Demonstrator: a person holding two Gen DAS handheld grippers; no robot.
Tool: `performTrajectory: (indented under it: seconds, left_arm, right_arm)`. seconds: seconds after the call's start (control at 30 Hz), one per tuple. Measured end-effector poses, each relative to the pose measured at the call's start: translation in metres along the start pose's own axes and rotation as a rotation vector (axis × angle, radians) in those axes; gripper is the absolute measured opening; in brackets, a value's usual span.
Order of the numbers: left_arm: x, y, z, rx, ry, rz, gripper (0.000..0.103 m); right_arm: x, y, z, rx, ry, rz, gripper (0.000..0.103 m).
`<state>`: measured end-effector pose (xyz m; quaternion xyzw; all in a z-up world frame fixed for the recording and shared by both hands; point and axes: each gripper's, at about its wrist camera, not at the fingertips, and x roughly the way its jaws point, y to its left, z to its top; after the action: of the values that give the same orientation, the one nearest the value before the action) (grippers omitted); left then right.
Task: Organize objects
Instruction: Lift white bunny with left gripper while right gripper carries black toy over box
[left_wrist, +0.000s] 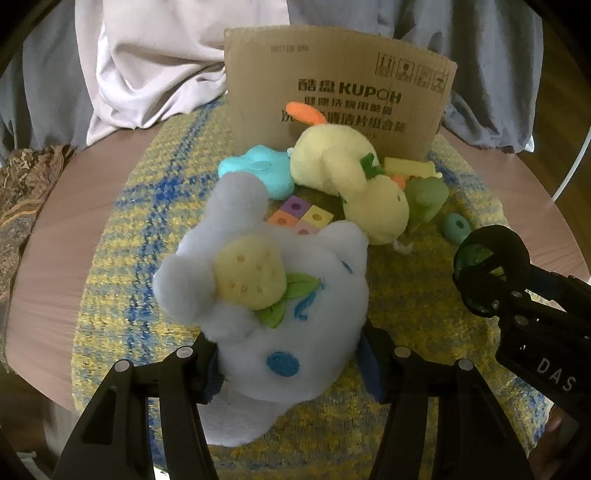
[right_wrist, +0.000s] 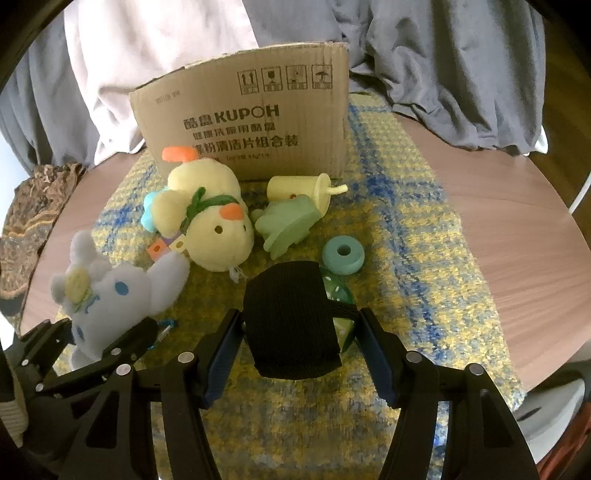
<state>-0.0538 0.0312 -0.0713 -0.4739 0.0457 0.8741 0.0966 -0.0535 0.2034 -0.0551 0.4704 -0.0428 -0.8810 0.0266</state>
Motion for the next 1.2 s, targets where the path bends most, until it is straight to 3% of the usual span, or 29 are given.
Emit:
performTrajectory:
  seconds: [0.5,1.2]
  left_arm:
    - [-0.033,0.002,0.008,-0.008,-0.072,-0.001,0.058]
    - [-0.078,0.005,0.058,-0.014,-0.22,-0.012,0.058]
  right_arm:
    - [-0.032,0.004,0.008,-0.009,-0.067,-0.014,0.063]
    - [-0.079,0.015,0.05,-0.043,-0.203,-0.019,0.063]
